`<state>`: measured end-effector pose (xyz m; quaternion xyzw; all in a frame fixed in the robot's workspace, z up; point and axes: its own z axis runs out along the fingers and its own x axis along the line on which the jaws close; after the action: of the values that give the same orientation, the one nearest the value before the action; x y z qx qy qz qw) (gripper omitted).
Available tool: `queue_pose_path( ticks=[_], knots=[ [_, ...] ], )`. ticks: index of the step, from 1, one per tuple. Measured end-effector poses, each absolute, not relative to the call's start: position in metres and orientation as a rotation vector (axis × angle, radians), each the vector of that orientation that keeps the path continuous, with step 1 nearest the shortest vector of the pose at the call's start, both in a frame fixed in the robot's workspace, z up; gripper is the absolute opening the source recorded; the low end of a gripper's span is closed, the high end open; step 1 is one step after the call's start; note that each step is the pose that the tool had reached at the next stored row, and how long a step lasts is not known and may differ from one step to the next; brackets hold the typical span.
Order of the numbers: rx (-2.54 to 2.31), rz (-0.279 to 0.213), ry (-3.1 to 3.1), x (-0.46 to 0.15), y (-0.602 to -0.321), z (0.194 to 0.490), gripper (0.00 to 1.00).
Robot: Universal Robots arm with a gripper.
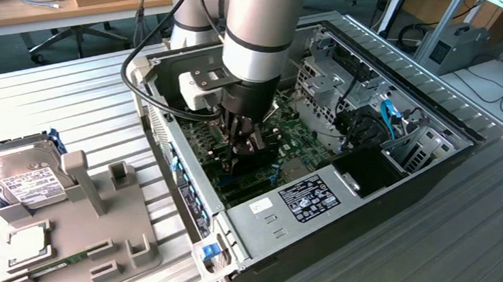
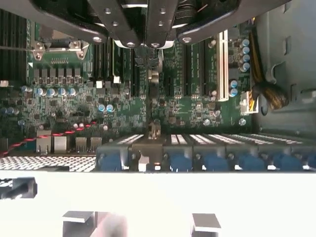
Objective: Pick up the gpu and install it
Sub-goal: 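Press down on the gpu until it lock into place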
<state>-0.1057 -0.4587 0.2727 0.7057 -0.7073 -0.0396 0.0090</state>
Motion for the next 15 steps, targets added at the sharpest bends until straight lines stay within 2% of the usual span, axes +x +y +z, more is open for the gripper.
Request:
queue_pose_path(
  ticks=[15],
  knots=[
    [2.205,-0.123,-2.210,-0.1073,-0.4594,0.2739,0.11]
  ],
)
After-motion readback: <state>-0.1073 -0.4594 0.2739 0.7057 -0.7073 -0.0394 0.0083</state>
